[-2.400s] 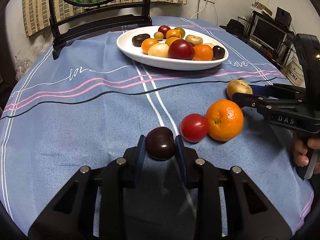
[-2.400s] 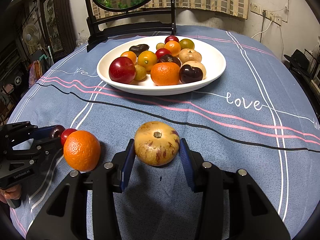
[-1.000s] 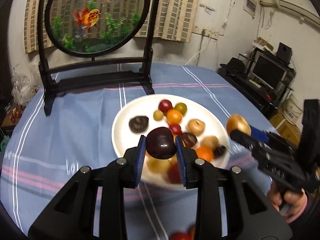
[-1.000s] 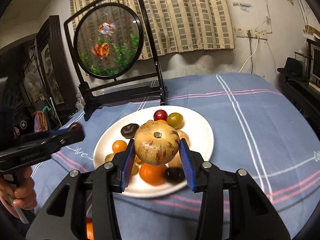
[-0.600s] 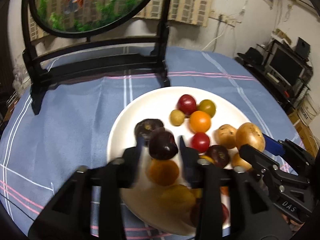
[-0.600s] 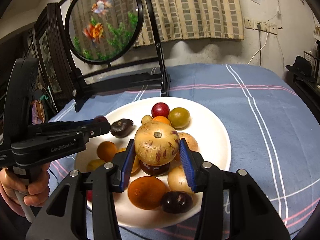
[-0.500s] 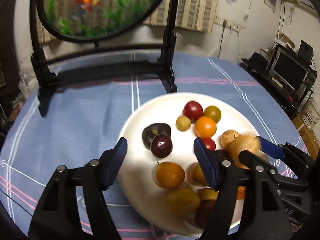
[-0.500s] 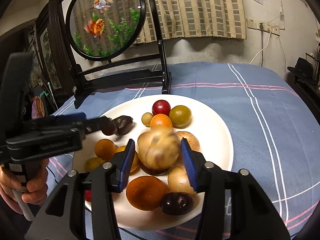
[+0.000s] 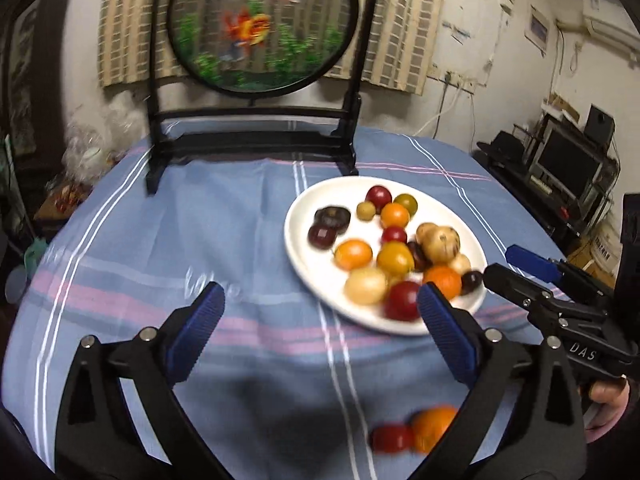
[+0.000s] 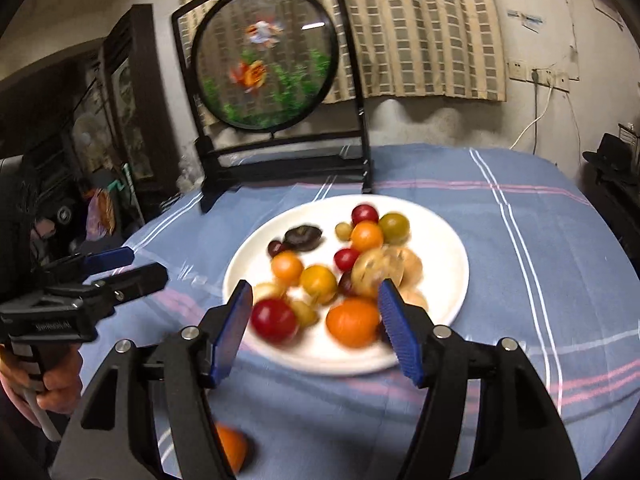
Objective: Organize fruits
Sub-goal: 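Grasp the orange with the right tool while the left tool moves toward the red tomato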
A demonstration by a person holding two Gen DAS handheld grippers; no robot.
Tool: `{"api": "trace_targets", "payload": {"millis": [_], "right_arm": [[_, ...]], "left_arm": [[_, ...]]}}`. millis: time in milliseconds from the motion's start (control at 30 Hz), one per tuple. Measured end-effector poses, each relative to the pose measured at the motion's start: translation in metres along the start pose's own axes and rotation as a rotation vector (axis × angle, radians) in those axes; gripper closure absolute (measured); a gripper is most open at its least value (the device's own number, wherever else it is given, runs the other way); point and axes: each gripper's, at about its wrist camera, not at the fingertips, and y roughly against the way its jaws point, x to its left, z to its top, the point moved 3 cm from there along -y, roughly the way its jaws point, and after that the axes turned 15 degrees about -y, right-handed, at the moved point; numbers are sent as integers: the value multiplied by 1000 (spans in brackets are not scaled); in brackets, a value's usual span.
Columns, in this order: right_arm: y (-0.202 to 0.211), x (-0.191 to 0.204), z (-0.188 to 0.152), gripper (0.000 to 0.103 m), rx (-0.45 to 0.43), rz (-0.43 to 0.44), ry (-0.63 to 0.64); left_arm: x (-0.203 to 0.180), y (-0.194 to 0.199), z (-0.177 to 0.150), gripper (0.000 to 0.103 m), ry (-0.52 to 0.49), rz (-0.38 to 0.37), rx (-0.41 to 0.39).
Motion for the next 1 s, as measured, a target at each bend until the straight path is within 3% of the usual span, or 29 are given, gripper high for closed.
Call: {"api": "trace_targets", "payload": {"millis": [167,333,600,1000], "right_arm": [[15,3,-39,37,79,33,5],[21,11,-69,37,154,40,11],[17,33,-104,36,233,30,127],[2,37,-109,36,236,-21,151]], "left_arm": [[2,13,-50,2,49,36,33],[14,2,-86,3,136,132,165],[30,6,-102,3,229,102,188],[24,6,-99,3,220,94,186]]}}
